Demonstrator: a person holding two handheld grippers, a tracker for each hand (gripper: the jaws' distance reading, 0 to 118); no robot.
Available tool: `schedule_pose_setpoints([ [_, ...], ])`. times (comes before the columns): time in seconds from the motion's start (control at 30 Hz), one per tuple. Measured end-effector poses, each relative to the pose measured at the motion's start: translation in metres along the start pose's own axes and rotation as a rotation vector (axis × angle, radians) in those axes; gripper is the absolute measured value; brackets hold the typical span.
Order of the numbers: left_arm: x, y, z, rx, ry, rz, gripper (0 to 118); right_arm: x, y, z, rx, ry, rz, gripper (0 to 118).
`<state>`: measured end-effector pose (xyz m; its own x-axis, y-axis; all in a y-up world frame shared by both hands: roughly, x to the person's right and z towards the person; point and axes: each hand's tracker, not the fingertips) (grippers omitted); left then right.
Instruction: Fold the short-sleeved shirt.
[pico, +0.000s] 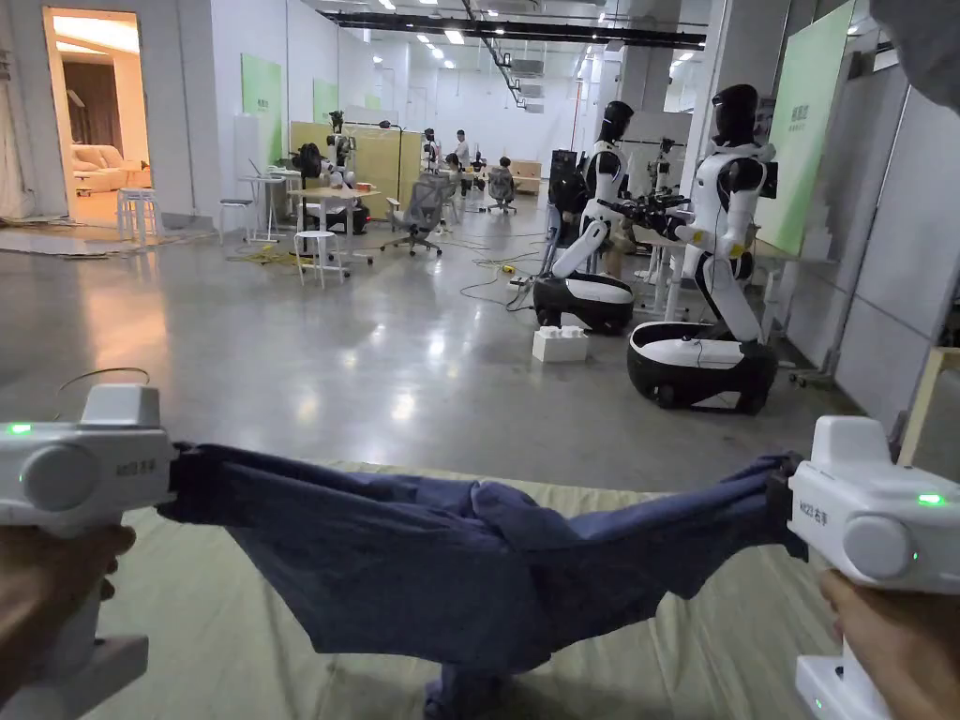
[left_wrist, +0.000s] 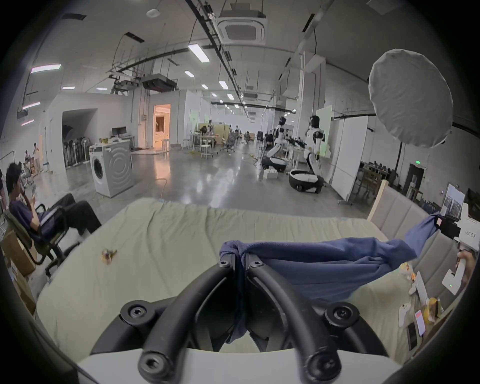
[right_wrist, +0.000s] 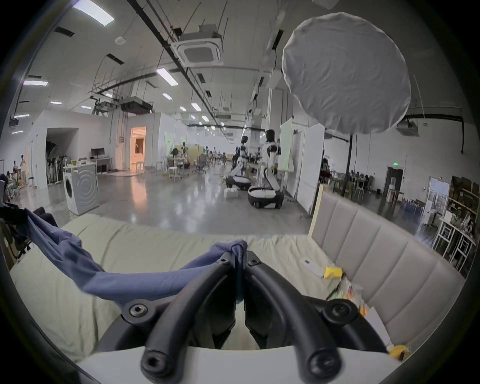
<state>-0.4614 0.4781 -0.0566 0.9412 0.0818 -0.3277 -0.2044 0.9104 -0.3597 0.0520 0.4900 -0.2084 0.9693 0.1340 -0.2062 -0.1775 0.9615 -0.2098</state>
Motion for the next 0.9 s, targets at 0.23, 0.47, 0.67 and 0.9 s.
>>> schedule_pose_setpoints([
  [0.23, -0.02, -0.127, 0.039, -0.09, 0.008, 0.107, 6, 0.007, -0.123, 0.031, -0.121, -0.02, 0.017, 5],
  [0.47, -0.028, -0.211, 0.092, -0.191, 0.018, 0.118, 6, -0.001, -0.207, 0.094, -0.223, 0.014, 0.061, 5],
  [0.67, -0.035, -0.257, 0.118, -0.297, 0.035, 0.127, 6, -0.003, -0.257, 0.142, -0.302, 0.01, 0.047, 5],
  [0.9, -0.032, -0.282, 0.113, -0.42, 0.041, 0.103, 6, -0.013, -0.293, 0.168, -0.399, -0.002, 0.008, 5],
])
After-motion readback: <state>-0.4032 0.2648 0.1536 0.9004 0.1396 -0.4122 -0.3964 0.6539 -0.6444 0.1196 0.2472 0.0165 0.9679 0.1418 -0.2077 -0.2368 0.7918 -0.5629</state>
